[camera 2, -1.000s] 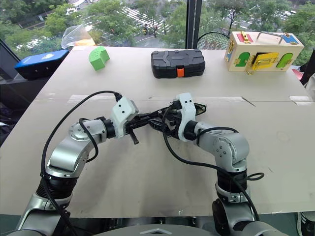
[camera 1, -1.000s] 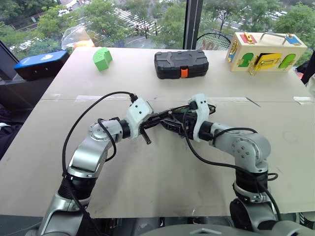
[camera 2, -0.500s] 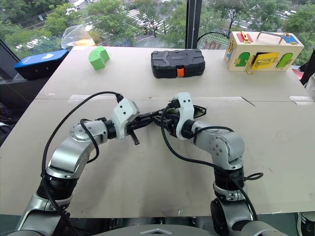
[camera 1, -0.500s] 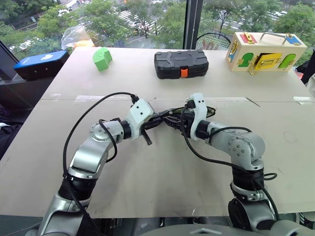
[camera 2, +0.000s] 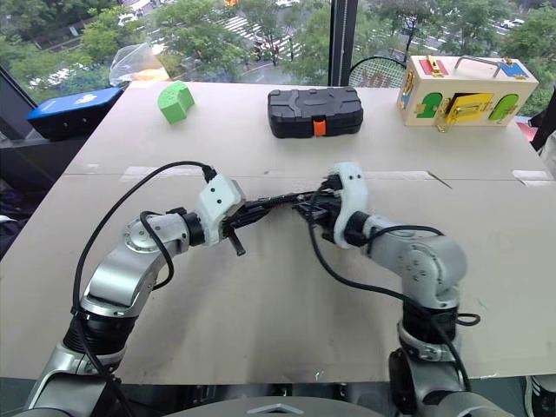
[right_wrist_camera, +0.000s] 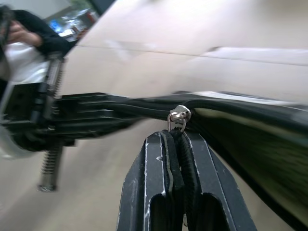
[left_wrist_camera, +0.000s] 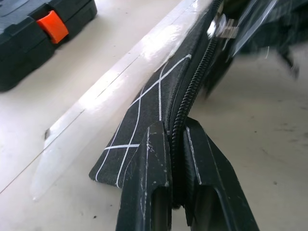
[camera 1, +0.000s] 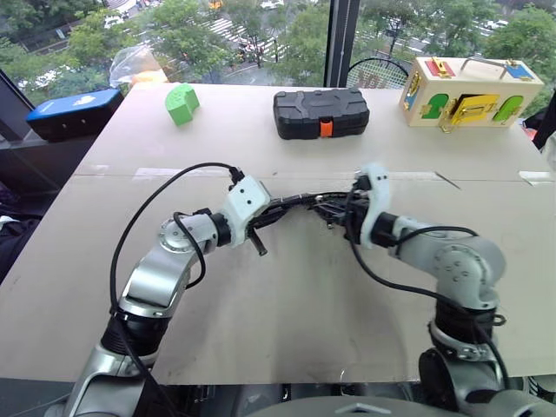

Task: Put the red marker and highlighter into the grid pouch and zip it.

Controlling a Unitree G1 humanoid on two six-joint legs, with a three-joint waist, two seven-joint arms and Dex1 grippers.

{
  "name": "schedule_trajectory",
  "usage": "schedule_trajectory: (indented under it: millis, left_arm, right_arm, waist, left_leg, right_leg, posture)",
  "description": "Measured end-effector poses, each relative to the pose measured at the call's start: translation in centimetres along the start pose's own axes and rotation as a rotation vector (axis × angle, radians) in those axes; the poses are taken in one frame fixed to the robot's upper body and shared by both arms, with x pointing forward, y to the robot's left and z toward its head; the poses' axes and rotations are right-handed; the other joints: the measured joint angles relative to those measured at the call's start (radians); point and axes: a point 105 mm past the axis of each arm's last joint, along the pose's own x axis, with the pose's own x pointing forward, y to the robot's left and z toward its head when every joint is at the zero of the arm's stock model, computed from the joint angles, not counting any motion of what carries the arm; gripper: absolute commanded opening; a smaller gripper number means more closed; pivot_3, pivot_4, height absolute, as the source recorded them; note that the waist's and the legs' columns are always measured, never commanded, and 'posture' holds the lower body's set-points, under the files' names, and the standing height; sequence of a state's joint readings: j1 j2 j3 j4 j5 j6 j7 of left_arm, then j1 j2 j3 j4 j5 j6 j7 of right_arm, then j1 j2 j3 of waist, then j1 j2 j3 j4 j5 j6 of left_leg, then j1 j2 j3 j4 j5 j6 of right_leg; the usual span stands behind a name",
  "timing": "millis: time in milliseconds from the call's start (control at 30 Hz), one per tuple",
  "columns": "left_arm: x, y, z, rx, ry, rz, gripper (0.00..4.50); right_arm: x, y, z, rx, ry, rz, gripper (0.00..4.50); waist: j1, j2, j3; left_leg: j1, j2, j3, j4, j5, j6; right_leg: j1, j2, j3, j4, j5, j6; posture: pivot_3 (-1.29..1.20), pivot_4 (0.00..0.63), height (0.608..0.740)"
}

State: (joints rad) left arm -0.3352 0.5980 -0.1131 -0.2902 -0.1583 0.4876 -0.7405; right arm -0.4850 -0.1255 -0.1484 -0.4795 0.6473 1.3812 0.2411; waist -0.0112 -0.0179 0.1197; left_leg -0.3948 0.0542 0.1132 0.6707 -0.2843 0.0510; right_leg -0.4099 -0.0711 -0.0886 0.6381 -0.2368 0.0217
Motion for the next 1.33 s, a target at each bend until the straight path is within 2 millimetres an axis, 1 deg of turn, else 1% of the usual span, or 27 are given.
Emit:
schedule_trajectory:
  millis: [167,233,333,433,500,533,567,600,633,667,700,733,767,800,833,867,900,933,967,1000,1067,1100,1200,1267,1333]
  left_arm:
    - [0.2,-0.2,-0.4,0.027,0.0,0.003,0.0]
    - [0.3,-0.1,-0.4,0.036,-0.002,0.008,0.0]
    - [0.8,-1.0,-0.3,0.072,-0.01,-0.022,0.0]
    - [1.0,-1.5,-0.5,0.113,-0.01,-0.026,0.0]
    - [0.9,-1.8,-0.7,0.124,-0.014,-0.036,0.78]
    - [0.6,-1.8,-1.2,0.124,-0.001,-0.035,1.02]
    - [0.4,-1.7,-1.4,0.122,0.008,-0.031,1.22]
    - [0.0,-1.5,-1.9,0.116,0.026,-0.026,1.65]
    - [-0.6,-1.5,-2.1,0.116,0.02,-0.034,2.05]
    - [-1.2,-1.4,-2.5,0.112,0.029,-0.035,2.35]
    - [-2.0,-1.5,-3.1,0.097,0.038,-0.047,2.69]
    - [-2.5,-1.6,-3.4,0.085,0.034,-0.059,3.16]
    - [-3.4,-2.0,-4.0,0.049,0.031,-0.082,3.52]
    - [-4.7,-2.4,-4.8,-0.02,0.03,-0.104,4.14]
    - [-5.3,-2.6,-5.4,-0.053,0.043,-0.114,4.43]
    - [-6.5,-3.0,-5.8,-0.147,0.029,-0.137,4.43]
    - [-7.4,-3.3,-6.2,-0.201,0.031,-0.142,4.43]
    - [-8.6,-3.3,-6.7,-0.273,0.03,-0.136,4.43]
    - [-9.1,-3.3,-6.8,-0.297,0.033,-0.131,4.43]
    - [-10.0,-3.4,-6.7,-0.34,0.016,-0.129,4.43]
    - [-12.5,-3.6,-6.8,-0.419,0.012,-0.104,4.43]
    - [-12.9,-3.5,-6.8,-0.431,0.015,-0.094,4.43]
    - [-14.5,-3.7,-6.6,-0.449,0.021,-0.067,4.43]
    - [-14.9,-3.9,-6.9,-0.459,0.031,-0.063,4.43]
    - [-14.7,-3.8,-6.8,-0.46,0.022,-0.053,4.43]
  right_arm:
    - [-4.6,-5.6,1.0,-0.028,0.024,-0.202,0.03]
    - [-5.2,-6.3,0.7,-0.027,0.039,-0.224,0.03]
    - [-5.9,-7.2,0.3,-0.032,0.072,-0.246,0.03]
    - [-6.1,-7.4,0.2,-0.052,0.08,-0.244,0.03]
    - [-6.3,-7.4,-0.4,-0.102,0.11,-0.239,0.63]
    - [-6.8,-7.9,-0.8,-0.129,0.121,-0.263,1.04]
    - [-7.1,-8.1,-1.0,-0.133,0.124,-0.273,1.22]
    - [-7.5,-8.6,-1.2,-0.144,0.131,-0.3,1.6]
    - [-8.8,-9.1,-1.9,-0.217,0.16,-0.325,2.11]
    - [-9.4,-9.3,-2.5,-0.243,0.184,-0.33,2.4]
    - [-10.4,-9.4,-3.1,-0.296,0.202,-0.336,2.86]
    - [-11.0,-9.4,-3.5,-0.328,0.214,-0.331,3.32]
    - [-12.0,-9.3,-4.2,-0.361,0.223,-0.322,3.65]
    - [-13.2,-9.0,-4.8,-0.391,0.22,-0.302,4.35]
    - [-13.7,-8.9,-5.1,-0.398,0.221,-0.293,4.5]
    - [-14.9,-8.4,-5.2,-0.425,0.187,-0.267,4.5]
    - [-15.6,-8.0,-5.2,-0.443,0.17,-0.251,4.5]
    - [-16.9,-7.4,-4.8,-0.485,0.127,-0.235,4.5]
    - [-17.4,-7.2,-4.8,-0.499,0.117,-0.231,4.5]
    - [-18.4,-6.7,-4.8,-0.52,0.092,-0.226,4.5]
    - [-21.1,-5.9,-5.3,-0.558,0.078,-0.246,4.5]
    - [-21.6,-5.8,-5.3,-0.566,0.079,-0.25,4.5]
    - [-23.7,-4.7,-5.7,-0.578,0.065,-0.246,4.5]
    - [-24.4,-4.5,-6.1,-0.572,0.065,-0.237,4.5]
    - [-24.7,-4.7,-6.2,-0.577,0.059,-0.237,4.5]
  waist:
    - [0.0,0.0,0.0]
    - [-0.002,0.0,0.0]
    - [-0.002,0.0,0.0]
    - [-0.001,0.0,0.0]
    - [0.0,0.0,0.0]
    - [0.003,0.0,0.0]
    - [0.003,0.0,0.0]
    - [0.003,0.0,0.0]
    - [0.009,0.001,0.0]
    - [0.01,0.0,0.0]
    - [0.01,0.0,0.0]
    - [0.01,0.0,0.0]
    - [0.011,0.0,0.0]
    - [0.011,0.0,0.0]
    - [0.01,0.0,0.0]
    - [0.011,0.0,0.0]
    - [0.011,0.001,0.0]
    - [0.012,0.001,0.001]
    - [0.012,0.0,0.001]
    - [0.014,0.0,0.001]
    - [0.021,0.001,0.001]
    - [0.024,0.001,0.001]
    - [0.026,0.005,0.003]
    - [0.027,0.006,0.004]
    - [0.026,0.005,0.004]
  left_leg:
    - [0.0,0.0,0.0,-0.001,0.0,0.0]
    - [0.0,0.0,0.0,-0.002,0.0,0.0]
    - [0.001,0.0,0.001,-0.002,0.0,0.0]
    - [0.001,0.0,0.001,-0.002,0.0,0.0]
    - [0.0,0.0,0.001,-0.002,0.0,0.001]
    - [0.0,0.0,0.0,-0.002,0.0,0.001]
    - [0.0,0.0,0.0,-0.002,0.0,0.001]
    - [0.0,0.0,0.001,-0.002,0.0,0.001]
    - [-0.001,0.0,0.0,-0.002,0.0,0.001]
    - [-0.001,0.001,0.0,-0.002,0.0,0.001]
    - [-0.001,0.001,0.0,-0.002,0.0,0.001]
    - [-0.001,0.001,0.0,-0.003,0.0,0.001]
    - [-0.001,0.001,0.0,-0.003,0.0,0.001]
    - [-0.002,0.002,0.0,-0.003,0.0,0.001]
    - [-0.001,0.002,0.0,-0.003,0.0,0.001]
    - [-0.002,0.002,0.0,-0.003,0.0,0.0]
    - [0.0,0.003,0.0,-0.003,0.0,0.0]
    - [0.0,0.003,0.0,-0.002,-0.001,0.001]
    - [0.001,0.003,-0.001,-0.002,-0.002,0.002]
    - [0.0,0.003,-0.001,-0.002,-0.003,0.004]
    - [0.003,0.003,-0.002,-0.002,-0.004,0.004]
    - [0.004,0.003,-0.001,-0.002,-0.004,0.004]
    - [0.005,0.003,-0.001,-0.002,-0.006,0.001]
    - [0.005,0.003,-0.001,-0.002,-0.006,0.001]
    - [0.005,0.003,-0.001,-0.002,-0.006,0.001]
  right_leg:
    - [0.0,0.0,0.0,-0.001,0.0,0.0]
    - [0.0,0.001,0.001,-0.001,0.0,0.0]
    - [0.0,0.001,0.001,-0.001,0.0,0.0]
    - [0.0,0.001,0.001,-0.001,0.0,0.0]
    - [0.0,0.0,0.001,-0.002,0.0,0.0]
    - [0.0,0.0,0.001,-0.003,0.0,0.0]
    - [0.0,0.0,0.001,-0.003,0.0,0.0]
    - [0.0,0.0,0.001,-0.003,0.0,0.0]
    - [0.0,0.0,0.0,-0.005,0.0,0.0]
    - [0.0,0.0,0.0,-0.006,0.0,0.0]
    - [0.0,0.0,0.0,-0.007,0.0,0.0]
    - [0.0,0.0,0.0,-0.008,0.0,0.0]
    - [0.0,-0.001,0.0,-0.008,0.0,0.001]
    - [0.0,0.0,0.0,-0.009,0.0,0.001]
    - [0.001,-0.001,0.0,-0.009,0.0,0.001]
    - [0.001,0.0,0.0,-0.01,-0.001,0.001]
    - [0.002,-0.001,0.001,-0.01,-0.001,0.002]
    - [0.002,-0.001,0.0,-0.011,-0.003,0.005]
    - [0.002,-0.001,0.0,-0.011,-0.003,0.005]
    - [0.002,-0.002,0.0,-0.011,-0.003,0.005]
    - [0.004,-0.003,0.0,-0.011,-0.005,0.001]
    - [0.005,-0.003,0.0,-0.012,-0.006,0.001]
    - [0.006,-0.005,0.0,-0.012,-0.006,0.001]
    - [0.006,-0.006,0.0,-0.012,-0.006,0.001]
    - [0.006,-0.006,0.0,-0.012,-0.006,0.0]
  posture:
    - [0.0,0.15,0.74]
    - [0.0,0.15,0.74]
    - [0.0,0.15,0.74]
    - [0.0,0.15,0.74]
    - [0.0,0.15,0.74]
    - [0.0,0.15,0.74]
    - [0.0,0.15,0.74]
    - [0.0,0.15,0.74]
    - [0.0,0.15,0.74]
    - [0.0,0.15,0.74]
    - [0.0,0.15,0.74]
    - [0.0,0.15,0.74]
    - [0.0,0.15,0.74]
    - [0.0,0.15,0.74]
    - [0.0,0.15,0.74]
    - [0.0,0.15,0.74]
    - [0.0,0.15,0.74]
    - [0.0,0.15,0.74]
    - [0.0,0.15,0.74]
    - [0.0,0.15,0.74]
    - [0.0,0.15,0.74]
    - [0.0,0.15,0.74]
    - [0.0,0.15,0.74]
    - [0.0,0.15,0.74]
    - [0.0,0.15,0.74]
